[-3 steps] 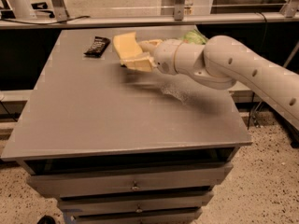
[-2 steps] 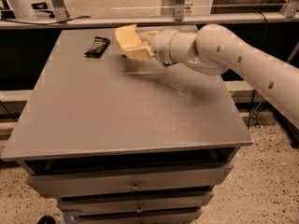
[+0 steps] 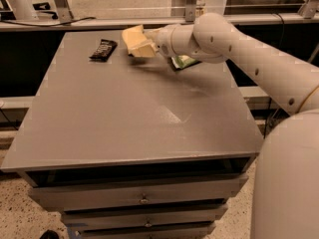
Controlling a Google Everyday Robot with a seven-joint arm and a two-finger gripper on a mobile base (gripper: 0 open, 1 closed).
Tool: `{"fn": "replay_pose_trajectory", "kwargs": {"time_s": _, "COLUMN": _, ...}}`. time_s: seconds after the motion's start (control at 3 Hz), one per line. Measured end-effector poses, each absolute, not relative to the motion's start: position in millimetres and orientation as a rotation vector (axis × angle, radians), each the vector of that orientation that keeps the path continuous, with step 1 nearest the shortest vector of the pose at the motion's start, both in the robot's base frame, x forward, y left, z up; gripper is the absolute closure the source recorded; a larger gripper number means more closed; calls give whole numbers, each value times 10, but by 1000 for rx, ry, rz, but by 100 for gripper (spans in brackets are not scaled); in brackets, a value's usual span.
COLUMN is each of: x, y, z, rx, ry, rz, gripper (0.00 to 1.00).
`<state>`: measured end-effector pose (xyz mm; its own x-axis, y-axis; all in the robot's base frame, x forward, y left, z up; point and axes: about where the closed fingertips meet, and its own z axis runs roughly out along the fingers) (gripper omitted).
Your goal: Move sponge near rxbar chocolate
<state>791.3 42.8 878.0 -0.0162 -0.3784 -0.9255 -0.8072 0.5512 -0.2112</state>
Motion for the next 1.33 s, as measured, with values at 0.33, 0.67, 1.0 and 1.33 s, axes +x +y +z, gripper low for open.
{"fn": "replay_pose_trajectory", "kwargs": {"time_s": 0.33, "x": 8054, "y": 510, "z": 8690, "rx": -1036, "ry": 1642, "rz": 455, "gripper": 100}}
{"fn": "replay_pose_trajectory", "kwargs": {"time_s": 0.67, "x": 8118, "y": 625, "z": 8635, "rx": -1049, "ry": 1642, "rz": 473, "gripper": 100}}
{"fn": "replay_pose_trajectory", "kwargs": {"time_s": 1.0, "x": 8155, "y": 751, "z": 8584, "rx": -1059, "ry": 1637, "rz": 513, "gripper": 100}}
{"fn": "replay_pose_trajectory", "kwargs": {"time_s": 1.33, "x": 8174, "y": 831, "z": 8559, "rx": -1065, "ry": 1636, "rz": 536, "gripper": 83}}
